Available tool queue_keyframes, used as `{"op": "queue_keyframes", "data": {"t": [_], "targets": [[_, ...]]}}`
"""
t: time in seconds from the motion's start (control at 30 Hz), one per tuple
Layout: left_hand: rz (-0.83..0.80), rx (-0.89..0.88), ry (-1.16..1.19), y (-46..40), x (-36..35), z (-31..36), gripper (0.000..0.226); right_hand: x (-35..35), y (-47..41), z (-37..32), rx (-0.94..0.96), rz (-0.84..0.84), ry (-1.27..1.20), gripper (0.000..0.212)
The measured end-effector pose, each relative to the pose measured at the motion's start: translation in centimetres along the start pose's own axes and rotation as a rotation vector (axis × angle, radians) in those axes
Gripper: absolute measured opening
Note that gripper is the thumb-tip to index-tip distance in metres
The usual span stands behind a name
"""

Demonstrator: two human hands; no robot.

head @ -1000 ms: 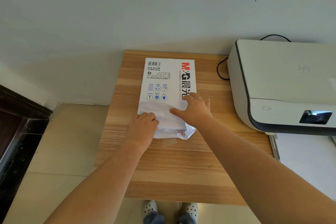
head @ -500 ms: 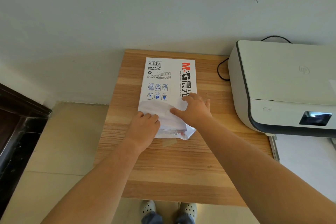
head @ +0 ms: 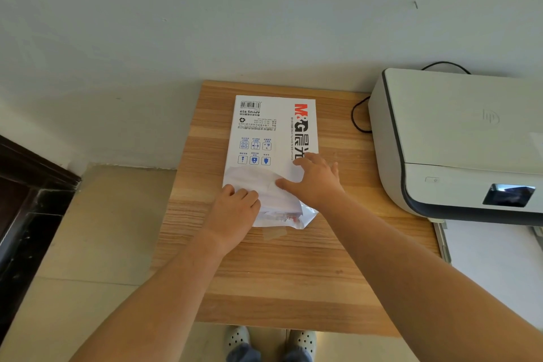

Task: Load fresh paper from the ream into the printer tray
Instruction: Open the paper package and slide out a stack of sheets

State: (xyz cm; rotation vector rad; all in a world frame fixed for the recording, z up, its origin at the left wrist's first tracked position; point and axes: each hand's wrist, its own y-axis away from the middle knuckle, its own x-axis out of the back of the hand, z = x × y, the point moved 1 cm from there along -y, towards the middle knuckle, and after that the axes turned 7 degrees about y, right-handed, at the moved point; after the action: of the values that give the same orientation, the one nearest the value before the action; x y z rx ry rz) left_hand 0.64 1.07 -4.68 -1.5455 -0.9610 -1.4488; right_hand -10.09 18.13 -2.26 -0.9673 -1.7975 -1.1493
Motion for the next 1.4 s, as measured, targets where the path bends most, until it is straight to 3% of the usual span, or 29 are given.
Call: {"op": "queue_keyframes", "data": {"t": [0.53, 1.07, 1.4], "targets": [[-0.096, 0.036, -0.041, -0.6, -0.1, 0.9, 0.031, -0.4, 0.5, 0.7, 0.079, 0.004, 0.019, 0.072], [-0.059, 0.067, 0.017, -0.8, 0.7, 0.9, 0.036, 1.0, 2.8, 1.6, 0.285, -0.054, 0.354, 0.075], [-0.055, 0.073, 0.061, -0.7, 1.0, 1.3, 0.033, 1.3, 2.4, 1.6, 0.172, 0.005, 0.260, 0.070]]}}
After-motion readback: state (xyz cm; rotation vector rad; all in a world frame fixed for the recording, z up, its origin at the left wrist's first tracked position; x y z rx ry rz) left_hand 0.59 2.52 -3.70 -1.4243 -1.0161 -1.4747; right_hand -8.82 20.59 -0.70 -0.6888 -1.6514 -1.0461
